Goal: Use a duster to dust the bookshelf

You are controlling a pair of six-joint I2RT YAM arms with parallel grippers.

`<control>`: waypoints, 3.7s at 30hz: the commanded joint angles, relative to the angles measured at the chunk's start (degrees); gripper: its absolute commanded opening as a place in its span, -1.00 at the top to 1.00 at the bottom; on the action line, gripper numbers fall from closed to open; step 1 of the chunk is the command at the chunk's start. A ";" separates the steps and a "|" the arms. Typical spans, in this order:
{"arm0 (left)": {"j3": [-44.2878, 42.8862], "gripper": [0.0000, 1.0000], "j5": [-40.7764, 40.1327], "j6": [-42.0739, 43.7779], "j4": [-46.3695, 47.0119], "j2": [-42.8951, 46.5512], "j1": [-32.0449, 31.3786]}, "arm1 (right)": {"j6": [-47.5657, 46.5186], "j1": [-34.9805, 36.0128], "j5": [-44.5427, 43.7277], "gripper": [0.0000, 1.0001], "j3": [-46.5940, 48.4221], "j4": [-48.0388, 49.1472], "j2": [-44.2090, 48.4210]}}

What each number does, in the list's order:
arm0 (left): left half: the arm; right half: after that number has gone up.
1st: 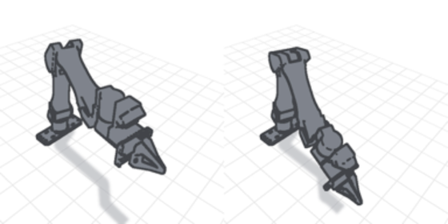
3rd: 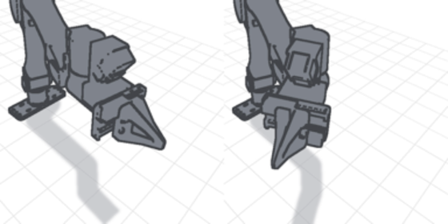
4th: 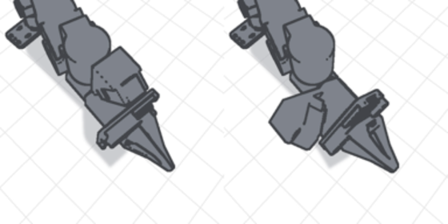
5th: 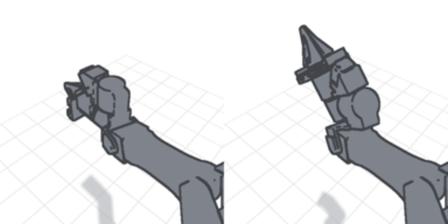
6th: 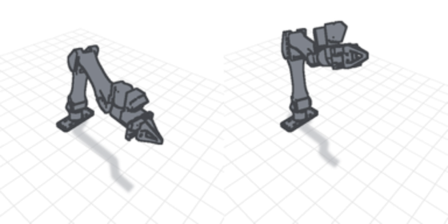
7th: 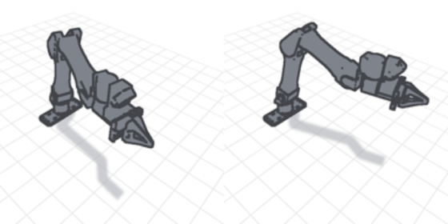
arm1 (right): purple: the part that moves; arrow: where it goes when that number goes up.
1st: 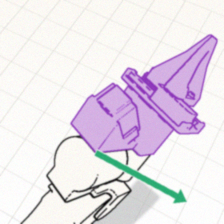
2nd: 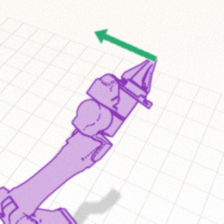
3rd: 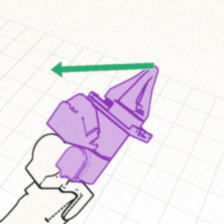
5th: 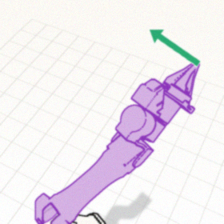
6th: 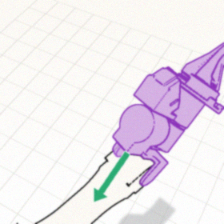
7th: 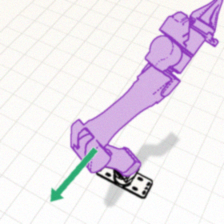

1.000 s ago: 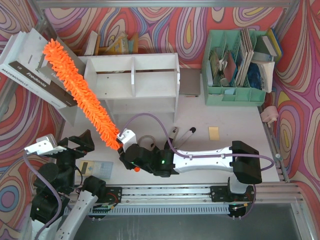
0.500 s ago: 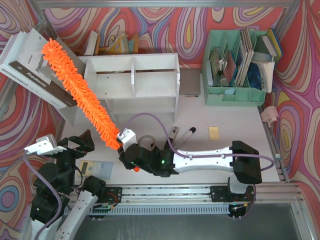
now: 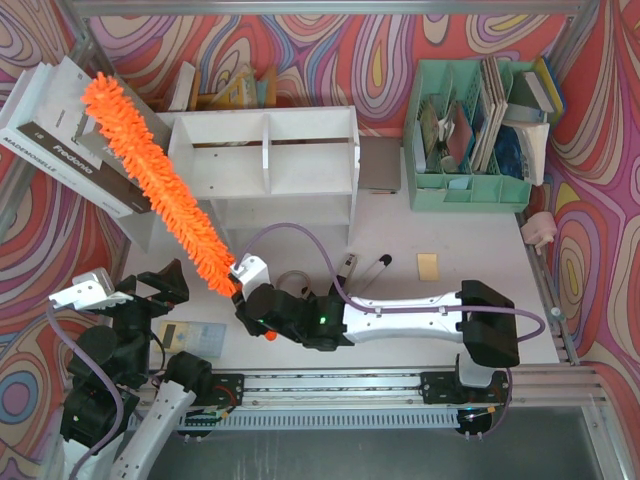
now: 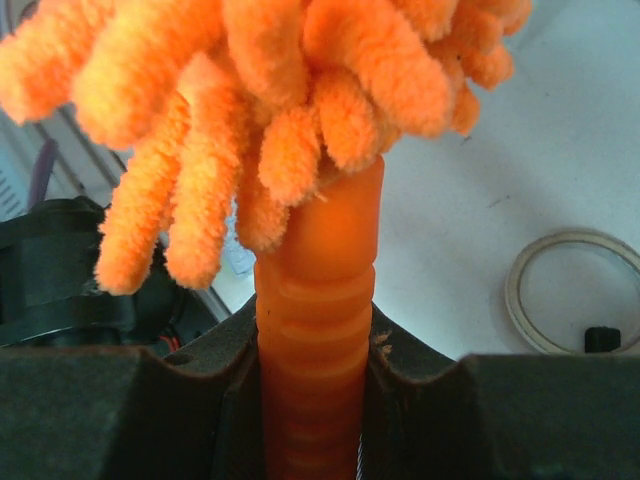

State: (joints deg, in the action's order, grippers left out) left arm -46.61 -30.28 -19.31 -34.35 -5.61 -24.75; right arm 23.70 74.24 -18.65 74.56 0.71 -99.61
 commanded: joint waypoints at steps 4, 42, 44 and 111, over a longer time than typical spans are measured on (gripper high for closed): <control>0.64 -0.97 -0.04 -0.18 0.99 0.07 0.07 | -4.60 2.06 -1.62 1.00 1.57 5.20 1.08; 0.64 -0.96 -0.16 -0.29 0.91 0.44 0.06 | -1.55 1.51 -3.46 1.00 0.07 4.87 1.60; 0.58 -0.97 -0.12 -0.29 0.86 0.42 0.06 | -0.27 0.69 -2.97 1.00 0.41 3.66 1.34; 0.69 -0.97 -0.22 -0.20 0.93 0.59 0.06 | -18.87 2.59 -6.15 1.00 -13.87 13.77 10.44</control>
State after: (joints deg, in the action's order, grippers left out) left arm -46.59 -30.28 -19.29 -34.35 -5.61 -24.75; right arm 12.19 76.60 -20.16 64.01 10.63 -92.73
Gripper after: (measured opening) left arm 0.983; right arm 0.338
